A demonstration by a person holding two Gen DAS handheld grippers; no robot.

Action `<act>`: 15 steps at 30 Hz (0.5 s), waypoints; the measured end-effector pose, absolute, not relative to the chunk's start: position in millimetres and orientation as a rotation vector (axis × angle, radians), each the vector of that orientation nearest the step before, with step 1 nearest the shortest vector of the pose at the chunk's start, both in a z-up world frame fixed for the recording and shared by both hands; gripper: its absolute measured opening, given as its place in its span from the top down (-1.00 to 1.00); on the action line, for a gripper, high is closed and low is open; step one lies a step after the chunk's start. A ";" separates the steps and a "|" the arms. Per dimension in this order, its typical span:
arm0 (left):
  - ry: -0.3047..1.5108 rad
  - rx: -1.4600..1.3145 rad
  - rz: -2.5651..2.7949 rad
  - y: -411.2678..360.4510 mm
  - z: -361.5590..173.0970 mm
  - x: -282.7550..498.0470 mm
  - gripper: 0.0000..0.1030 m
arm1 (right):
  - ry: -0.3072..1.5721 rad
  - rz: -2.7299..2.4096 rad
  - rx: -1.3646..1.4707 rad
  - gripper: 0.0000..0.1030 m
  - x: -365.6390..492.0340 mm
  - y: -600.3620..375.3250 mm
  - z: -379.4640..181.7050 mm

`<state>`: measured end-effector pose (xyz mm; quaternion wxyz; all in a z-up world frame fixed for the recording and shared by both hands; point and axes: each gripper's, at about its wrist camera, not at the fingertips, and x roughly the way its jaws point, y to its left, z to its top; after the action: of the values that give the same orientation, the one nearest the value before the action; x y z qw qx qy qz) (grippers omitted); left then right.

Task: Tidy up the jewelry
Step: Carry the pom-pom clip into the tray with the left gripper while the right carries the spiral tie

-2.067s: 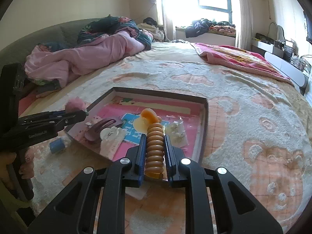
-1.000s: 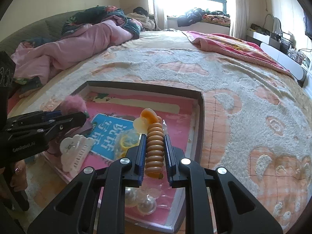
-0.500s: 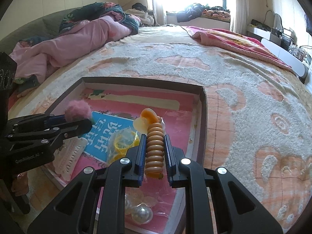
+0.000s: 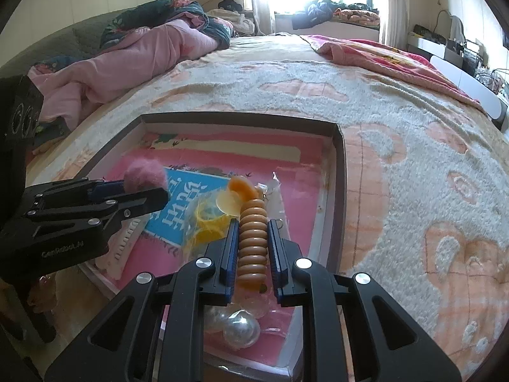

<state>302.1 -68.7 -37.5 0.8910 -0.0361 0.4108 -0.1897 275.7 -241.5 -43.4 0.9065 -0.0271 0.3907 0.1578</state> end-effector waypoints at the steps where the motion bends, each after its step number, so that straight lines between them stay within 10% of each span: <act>1: 0.854 -0.076 -0.392 -68.3 -37.9 302.1 0.50 | 0.810 0.328 -0.055 0.65 275.1 -241.5 -43.8; 15: 0.859 -0.084 -0.376 -65.2 -39.0 297.1 0.28 | 0.808 0.325 -0.045 0.47 265.5 -245.6 -42.0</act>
<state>297.1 -65.2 -39.0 0.8913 -0.0404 0.4138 -0.1810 265.5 -245.6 -42.0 0.9065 -0.0220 0.3911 0.1576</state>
